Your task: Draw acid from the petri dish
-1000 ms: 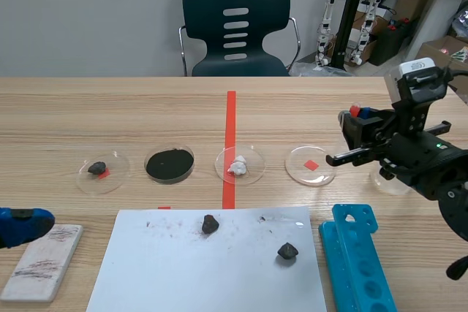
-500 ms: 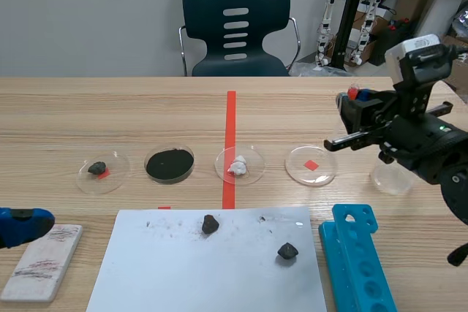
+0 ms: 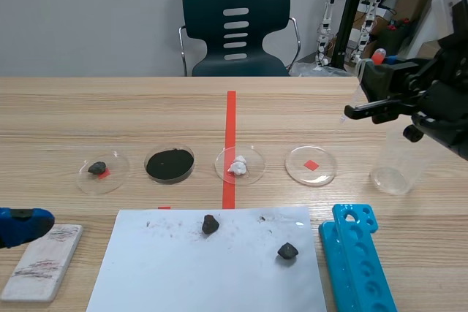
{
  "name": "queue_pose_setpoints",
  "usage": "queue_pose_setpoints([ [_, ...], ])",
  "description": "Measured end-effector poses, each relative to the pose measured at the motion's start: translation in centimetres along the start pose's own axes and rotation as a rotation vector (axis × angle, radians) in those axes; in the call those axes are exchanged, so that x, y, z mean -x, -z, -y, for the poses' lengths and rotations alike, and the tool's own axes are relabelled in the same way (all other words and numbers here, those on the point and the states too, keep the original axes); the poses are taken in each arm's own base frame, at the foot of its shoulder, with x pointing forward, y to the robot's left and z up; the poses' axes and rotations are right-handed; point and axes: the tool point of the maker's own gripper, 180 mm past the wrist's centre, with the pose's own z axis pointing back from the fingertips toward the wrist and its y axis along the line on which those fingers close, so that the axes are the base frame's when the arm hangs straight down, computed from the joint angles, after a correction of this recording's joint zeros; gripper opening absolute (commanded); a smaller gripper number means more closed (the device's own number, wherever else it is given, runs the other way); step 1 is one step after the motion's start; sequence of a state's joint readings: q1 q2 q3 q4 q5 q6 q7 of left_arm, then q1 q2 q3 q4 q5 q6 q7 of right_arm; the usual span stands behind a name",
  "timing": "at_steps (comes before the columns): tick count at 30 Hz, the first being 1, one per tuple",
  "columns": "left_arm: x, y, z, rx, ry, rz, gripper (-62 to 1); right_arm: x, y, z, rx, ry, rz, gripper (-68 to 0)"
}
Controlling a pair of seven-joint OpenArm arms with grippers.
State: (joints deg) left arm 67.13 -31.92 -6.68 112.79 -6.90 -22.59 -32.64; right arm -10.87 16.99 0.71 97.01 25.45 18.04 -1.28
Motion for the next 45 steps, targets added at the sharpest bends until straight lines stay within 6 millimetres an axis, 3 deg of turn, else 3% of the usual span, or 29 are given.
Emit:
queue_pose_setpoints([
  [25,0.0,0.0,0.0,0.000,0.000,0.000,1.4,-6.0,-3.3,-2.5,-0.050,0.074,0.026,-56.5],
  [45,0.0,0.0,0.0,0.000,0.000,0.001,1.4,-5.9,-3.4,-2.6,-0.052,0.072,0.019,-56.5],
])
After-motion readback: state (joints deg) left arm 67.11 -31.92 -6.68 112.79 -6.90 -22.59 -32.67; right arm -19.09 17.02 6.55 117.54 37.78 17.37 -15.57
